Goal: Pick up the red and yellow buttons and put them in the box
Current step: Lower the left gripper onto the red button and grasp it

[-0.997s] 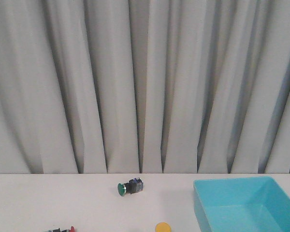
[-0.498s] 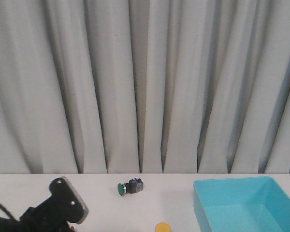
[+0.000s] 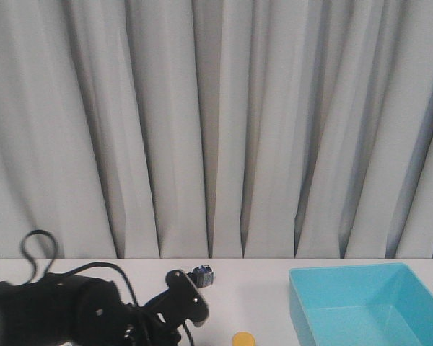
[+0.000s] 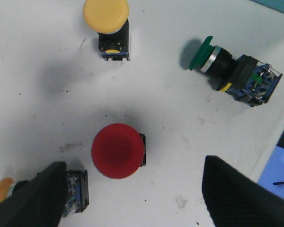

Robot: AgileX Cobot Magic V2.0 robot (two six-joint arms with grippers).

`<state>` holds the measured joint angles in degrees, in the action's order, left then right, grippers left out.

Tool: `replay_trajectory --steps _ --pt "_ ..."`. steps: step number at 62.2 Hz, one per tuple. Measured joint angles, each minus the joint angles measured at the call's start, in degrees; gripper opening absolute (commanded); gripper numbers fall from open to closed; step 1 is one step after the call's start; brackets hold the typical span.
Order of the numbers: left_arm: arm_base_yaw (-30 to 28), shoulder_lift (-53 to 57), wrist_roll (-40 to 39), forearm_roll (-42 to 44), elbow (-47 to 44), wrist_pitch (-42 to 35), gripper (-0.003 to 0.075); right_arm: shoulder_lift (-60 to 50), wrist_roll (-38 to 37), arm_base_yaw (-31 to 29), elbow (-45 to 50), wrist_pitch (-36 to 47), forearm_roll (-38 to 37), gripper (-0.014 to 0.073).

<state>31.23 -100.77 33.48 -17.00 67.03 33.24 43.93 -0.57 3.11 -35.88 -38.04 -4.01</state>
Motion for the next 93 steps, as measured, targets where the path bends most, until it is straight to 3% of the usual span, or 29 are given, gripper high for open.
replay_trajectory --steps 32,65,93 --pt "0.00 -13.91 0.11 1.52 6.32 0.54 0.0549 0.00 0.00 0.00 0.00 0.00 0.00 0.0520" --pt "0.00 -15.29 0.11 1.52 6.52 -0.29 0.0249 0.00 0.00 0.00 0.00 0.00 0.00 0.0520" --pt "0.00 -9.13 0.06 1.52 6.52 3.99 0.0230 0.00 0.00 0.00 0.00 0.00 0.00 0.0520"
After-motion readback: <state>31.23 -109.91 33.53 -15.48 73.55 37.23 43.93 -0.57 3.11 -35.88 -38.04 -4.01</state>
